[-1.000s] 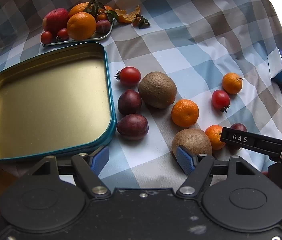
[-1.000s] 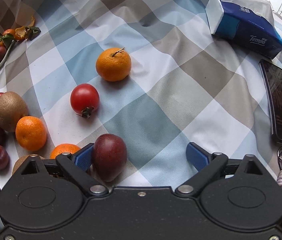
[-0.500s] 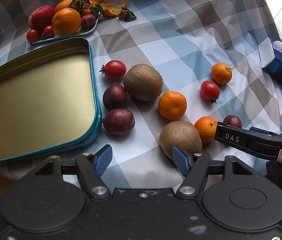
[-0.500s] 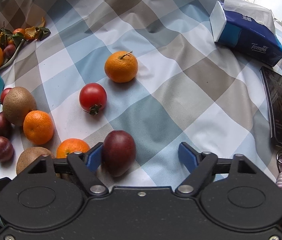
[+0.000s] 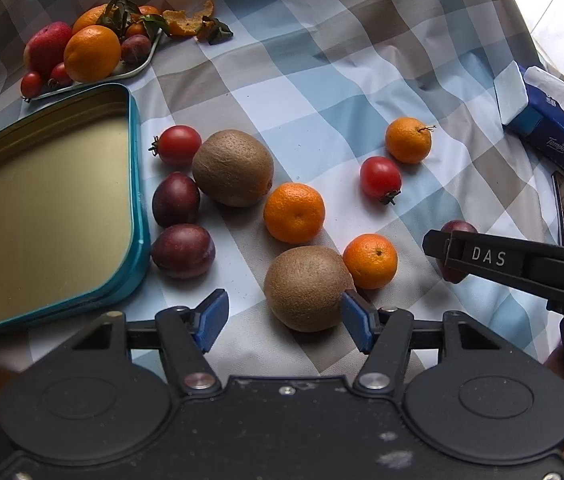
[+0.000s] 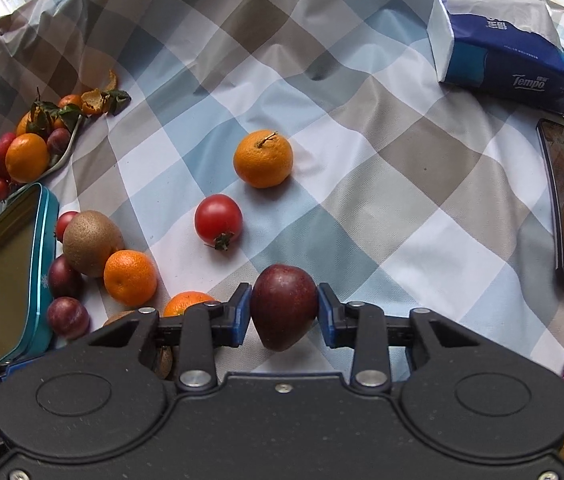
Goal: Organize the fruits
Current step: 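Close the right tool on the plum while the left tool grasps the kiwi, then carry the plum in the right tool and kiwi in the left tool over the tray, then open the left tool to drop the kiwi while the right tool releases the plum, then move both tools back from the tray toward the loose fruits, then grasp a mandarin orange with the right tool while the left tool approaches another kiwi, then lift the orange with the right tool while the left tool grasps the kiwi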
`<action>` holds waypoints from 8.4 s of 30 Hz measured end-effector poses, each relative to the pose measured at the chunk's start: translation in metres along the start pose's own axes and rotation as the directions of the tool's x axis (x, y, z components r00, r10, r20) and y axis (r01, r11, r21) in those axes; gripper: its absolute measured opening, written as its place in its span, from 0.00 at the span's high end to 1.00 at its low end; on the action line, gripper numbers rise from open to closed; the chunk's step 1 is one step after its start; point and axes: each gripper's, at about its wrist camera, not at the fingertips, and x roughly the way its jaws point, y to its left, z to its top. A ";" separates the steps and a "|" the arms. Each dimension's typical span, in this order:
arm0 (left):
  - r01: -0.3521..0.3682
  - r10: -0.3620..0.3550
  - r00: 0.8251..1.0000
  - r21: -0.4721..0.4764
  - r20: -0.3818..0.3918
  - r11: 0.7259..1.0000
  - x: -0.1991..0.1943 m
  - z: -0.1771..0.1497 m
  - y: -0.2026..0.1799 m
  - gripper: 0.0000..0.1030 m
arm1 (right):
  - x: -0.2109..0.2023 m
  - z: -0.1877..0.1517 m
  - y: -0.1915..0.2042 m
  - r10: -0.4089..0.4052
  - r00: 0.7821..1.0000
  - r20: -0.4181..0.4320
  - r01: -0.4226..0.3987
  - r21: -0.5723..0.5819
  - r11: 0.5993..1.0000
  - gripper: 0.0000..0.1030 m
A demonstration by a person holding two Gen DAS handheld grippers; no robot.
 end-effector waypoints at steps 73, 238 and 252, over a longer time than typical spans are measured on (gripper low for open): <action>-0.283 0.344 0.936 -0.415 0.079 0.865 -0.061 -0.010 0.245 0.48 | -0.008 -0.029 0.266 0.106 0.993 0.044 -0.074 -0.464 0.883 0.56; 0.033 -0.027 0.998 -0.110 0.049 0.993 0.012 0.087 0.054 0.47 | 0.053 0.079 0.038 -0.143 0.990 0.020 0.142 0.035 0.989 0.50; -0.069 0.070 0.997 -0.041 0.038 0.997 0.036 0.080 0.032 0.32 | 0.018 0.060 0.041 -0.131 0.988 0.085 0.129 0.030 0.991 0.50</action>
